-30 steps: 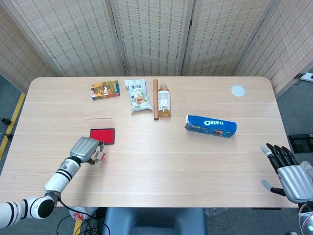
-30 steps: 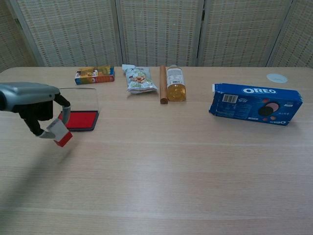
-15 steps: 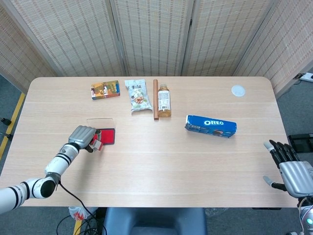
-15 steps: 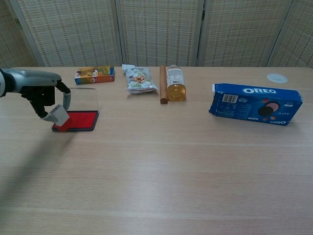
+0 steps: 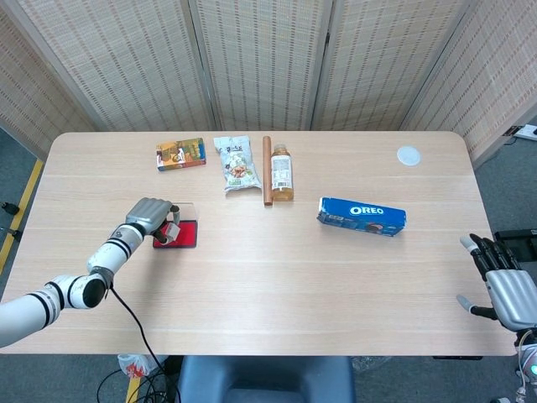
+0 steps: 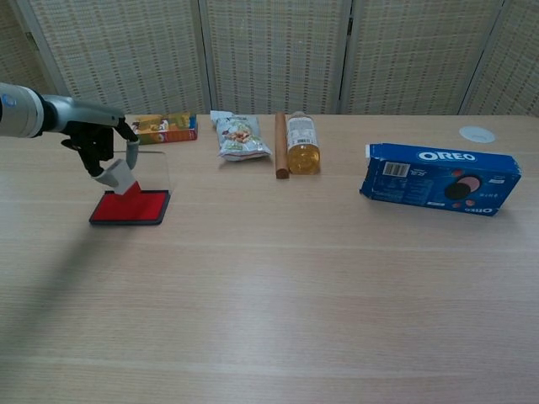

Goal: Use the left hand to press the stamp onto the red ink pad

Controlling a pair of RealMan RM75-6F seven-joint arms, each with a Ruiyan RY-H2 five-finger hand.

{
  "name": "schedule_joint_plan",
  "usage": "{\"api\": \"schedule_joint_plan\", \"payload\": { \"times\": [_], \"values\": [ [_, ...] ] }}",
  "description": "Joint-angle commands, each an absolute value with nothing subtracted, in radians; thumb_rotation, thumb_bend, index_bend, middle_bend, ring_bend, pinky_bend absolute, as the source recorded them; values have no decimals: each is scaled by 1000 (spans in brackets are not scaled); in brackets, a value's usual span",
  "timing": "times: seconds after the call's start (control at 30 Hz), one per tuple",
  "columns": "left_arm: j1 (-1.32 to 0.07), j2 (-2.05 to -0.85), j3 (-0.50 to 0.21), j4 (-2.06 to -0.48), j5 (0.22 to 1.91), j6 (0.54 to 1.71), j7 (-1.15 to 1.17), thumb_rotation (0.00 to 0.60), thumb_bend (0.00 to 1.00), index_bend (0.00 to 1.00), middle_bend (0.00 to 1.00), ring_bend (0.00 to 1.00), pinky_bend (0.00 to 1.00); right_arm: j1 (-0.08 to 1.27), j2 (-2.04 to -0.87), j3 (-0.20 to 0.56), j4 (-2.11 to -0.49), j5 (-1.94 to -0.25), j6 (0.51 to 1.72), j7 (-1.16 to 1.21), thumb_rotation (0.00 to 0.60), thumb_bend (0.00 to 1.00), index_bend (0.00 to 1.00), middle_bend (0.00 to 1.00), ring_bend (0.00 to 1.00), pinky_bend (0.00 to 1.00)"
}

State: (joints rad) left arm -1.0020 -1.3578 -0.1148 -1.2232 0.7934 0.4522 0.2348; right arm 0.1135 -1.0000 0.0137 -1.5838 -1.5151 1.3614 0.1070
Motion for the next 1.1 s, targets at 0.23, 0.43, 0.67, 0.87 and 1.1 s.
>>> {"api": "schedule_joint_plan", "payload": {
  "times": [0.23, 0.43, 0.67, 0.87, 1.1],
  "values": [
    [-1012, -1406, -93, -1162, 817, 445, 200, 600, 515, 904, 1000, 935, 919, 112, -999, 13, -1582, -1513, 1363, 111, 600, 207, 0, 0, 0, 0],
    [-1011, -1431, -90, -1114, 848, 430, 166, 600, 515, 903, 1000, 935, 919, 113, -1001, 13, -1583, -1512, 1360, 105, 600, 207, 0, 0, 0, 0],
    [-1009, -1461, -94, -1050, 895, 408, 120, 600, 515, 904, 1000, 935, 920, 117, -1002, 17, -1582, -1500, 1351, 101, 600, 207, 0, 0, 0, 0],
    [-1006, -1485, -96, -1010, 930, 389, 85, 600, 515, 903, 1000, 935, 920, 117, -1001, 18, -1580, -1498, 1349, 104, 600, 207, 0, 0, 0, 0],
    [-1003, -1505, -96, -981, 965, 383, 61, 600, 515, 904, 1000, 935, 920, 115, -999, 18, -1579, -1499, 1354, 108, 600, 207, 0, 0, 0, 0]
  ]
}}
